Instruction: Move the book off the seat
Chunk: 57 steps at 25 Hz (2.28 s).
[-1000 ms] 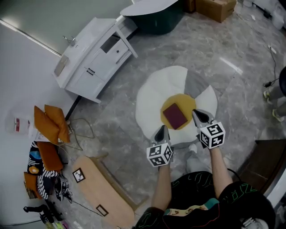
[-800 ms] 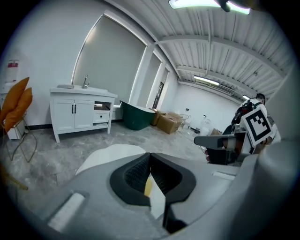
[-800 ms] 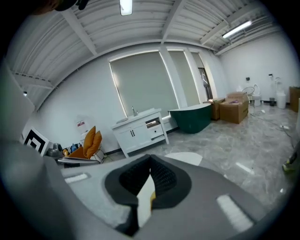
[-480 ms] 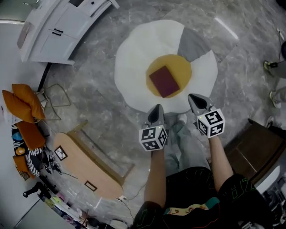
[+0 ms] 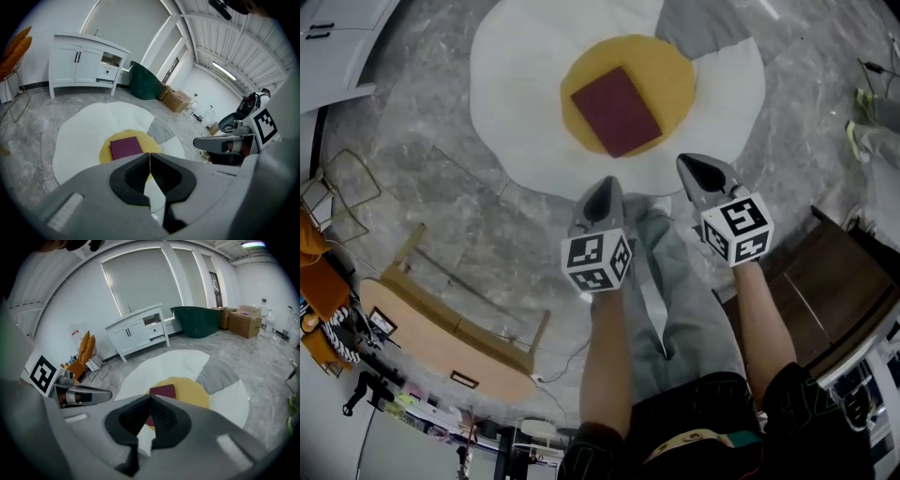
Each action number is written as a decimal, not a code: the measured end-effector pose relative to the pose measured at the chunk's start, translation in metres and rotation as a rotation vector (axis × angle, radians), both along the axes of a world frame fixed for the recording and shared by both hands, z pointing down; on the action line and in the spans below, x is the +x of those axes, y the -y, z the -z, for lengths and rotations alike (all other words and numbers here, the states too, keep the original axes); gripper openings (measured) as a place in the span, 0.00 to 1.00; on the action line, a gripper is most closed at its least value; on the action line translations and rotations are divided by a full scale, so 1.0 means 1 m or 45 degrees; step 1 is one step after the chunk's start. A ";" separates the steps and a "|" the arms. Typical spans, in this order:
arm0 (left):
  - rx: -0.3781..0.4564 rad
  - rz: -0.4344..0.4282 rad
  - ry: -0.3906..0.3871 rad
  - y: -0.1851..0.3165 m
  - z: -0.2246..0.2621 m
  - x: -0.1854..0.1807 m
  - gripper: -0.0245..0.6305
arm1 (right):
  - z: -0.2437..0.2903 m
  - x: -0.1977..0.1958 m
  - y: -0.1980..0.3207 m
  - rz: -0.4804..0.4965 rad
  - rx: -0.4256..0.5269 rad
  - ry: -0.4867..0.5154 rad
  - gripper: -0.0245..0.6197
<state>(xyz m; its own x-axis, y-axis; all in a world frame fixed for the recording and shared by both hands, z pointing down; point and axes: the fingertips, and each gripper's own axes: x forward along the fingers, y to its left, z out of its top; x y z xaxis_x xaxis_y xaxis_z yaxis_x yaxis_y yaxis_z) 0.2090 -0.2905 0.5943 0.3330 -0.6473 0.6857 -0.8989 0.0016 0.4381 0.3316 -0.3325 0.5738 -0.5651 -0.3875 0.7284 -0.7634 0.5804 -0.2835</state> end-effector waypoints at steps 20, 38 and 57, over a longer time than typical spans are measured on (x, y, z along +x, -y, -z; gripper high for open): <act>-0.172 0.028 -0.120 0.035 -0.233 -0.005 0.42 | -0.231 -0.007 0.034 0.112 -0.137 -0.224 0.33; -0.157 0.063 -0.186 -0.005 -0.203 -0.006 0.38 | -0.210 -0.031 -0.004 0.213 -0.184 -0.210 0.38; 0.060 0.618 -0.078 -0.129 -0.053 -0.205 0.38 | -0.061 -0.253 -0.092 0.711 0.067 -0.098 0.38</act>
